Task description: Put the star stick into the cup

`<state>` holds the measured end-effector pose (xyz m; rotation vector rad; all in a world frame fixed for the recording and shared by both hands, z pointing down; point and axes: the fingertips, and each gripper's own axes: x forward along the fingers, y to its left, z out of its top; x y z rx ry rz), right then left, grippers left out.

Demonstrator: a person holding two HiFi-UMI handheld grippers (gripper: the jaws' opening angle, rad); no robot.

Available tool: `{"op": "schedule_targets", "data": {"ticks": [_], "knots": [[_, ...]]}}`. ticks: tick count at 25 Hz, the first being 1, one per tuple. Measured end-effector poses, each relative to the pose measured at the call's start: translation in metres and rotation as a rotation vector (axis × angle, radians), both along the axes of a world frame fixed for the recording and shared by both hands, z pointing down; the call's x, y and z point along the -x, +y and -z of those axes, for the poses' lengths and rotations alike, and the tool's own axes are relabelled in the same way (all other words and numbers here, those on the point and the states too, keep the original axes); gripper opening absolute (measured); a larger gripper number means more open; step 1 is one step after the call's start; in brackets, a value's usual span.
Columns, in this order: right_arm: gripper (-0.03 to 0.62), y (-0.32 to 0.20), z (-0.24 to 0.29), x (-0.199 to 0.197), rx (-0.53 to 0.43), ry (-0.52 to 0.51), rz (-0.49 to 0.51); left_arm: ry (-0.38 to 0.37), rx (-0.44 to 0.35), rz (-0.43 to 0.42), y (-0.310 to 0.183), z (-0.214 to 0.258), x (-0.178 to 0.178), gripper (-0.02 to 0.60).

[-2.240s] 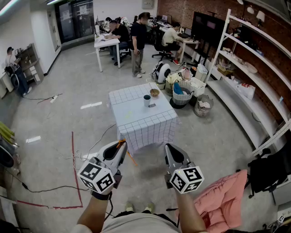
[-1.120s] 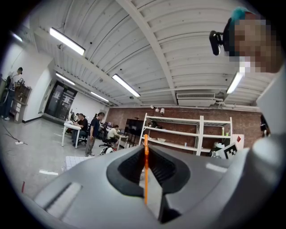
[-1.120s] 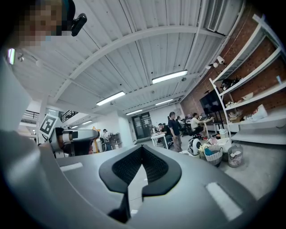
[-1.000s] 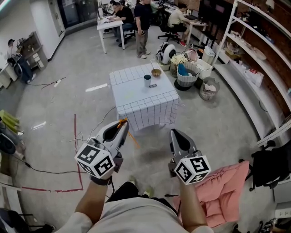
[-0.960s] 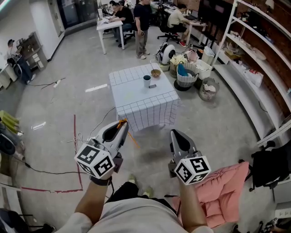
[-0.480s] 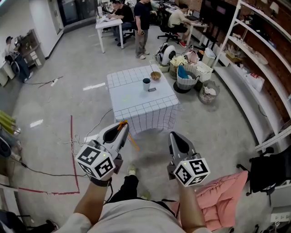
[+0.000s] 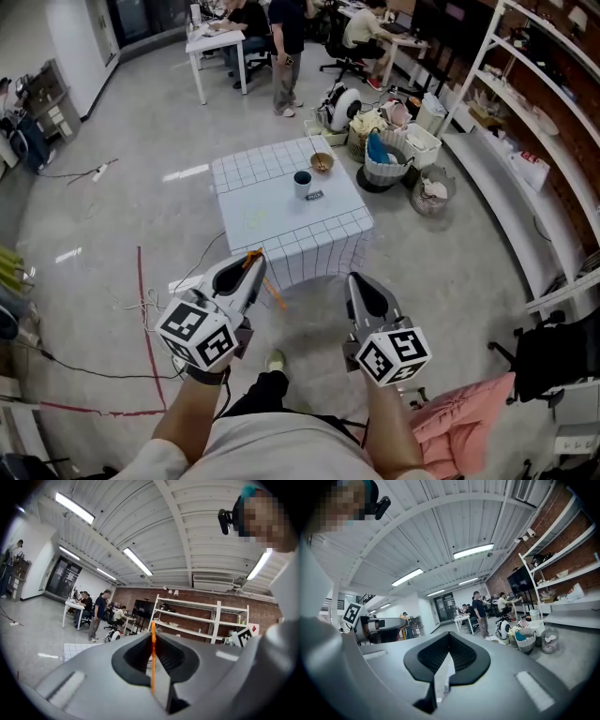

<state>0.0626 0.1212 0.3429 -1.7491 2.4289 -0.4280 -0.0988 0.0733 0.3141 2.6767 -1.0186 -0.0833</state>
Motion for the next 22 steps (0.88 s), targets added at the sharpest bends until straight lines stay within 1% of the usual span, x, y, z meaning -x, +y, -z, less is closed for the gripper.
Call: {"op": "schedule_targets", "data": {"ticks": [9, 15, 22], "knots": [[0.012, -0.087, -0.001, 0.013, 0.008, 0.015, -0.051, -0.002, 0.007, -0.049, -0.097, -0.011, 0.008, 0.023], [0.012, -0.127, -0.003, 0.02, 0.01, 0.022, -0.061, 0.004, 0.0, -0.066, -0.138, -0.012, 0.009, 0.023], [0.012, -0.172, -0.011, 0.015, 0.012, 0.02, -0.061, 0.014, 0.0, -0.067, -0.182, -0.022, 0.0, 0.023]]}}
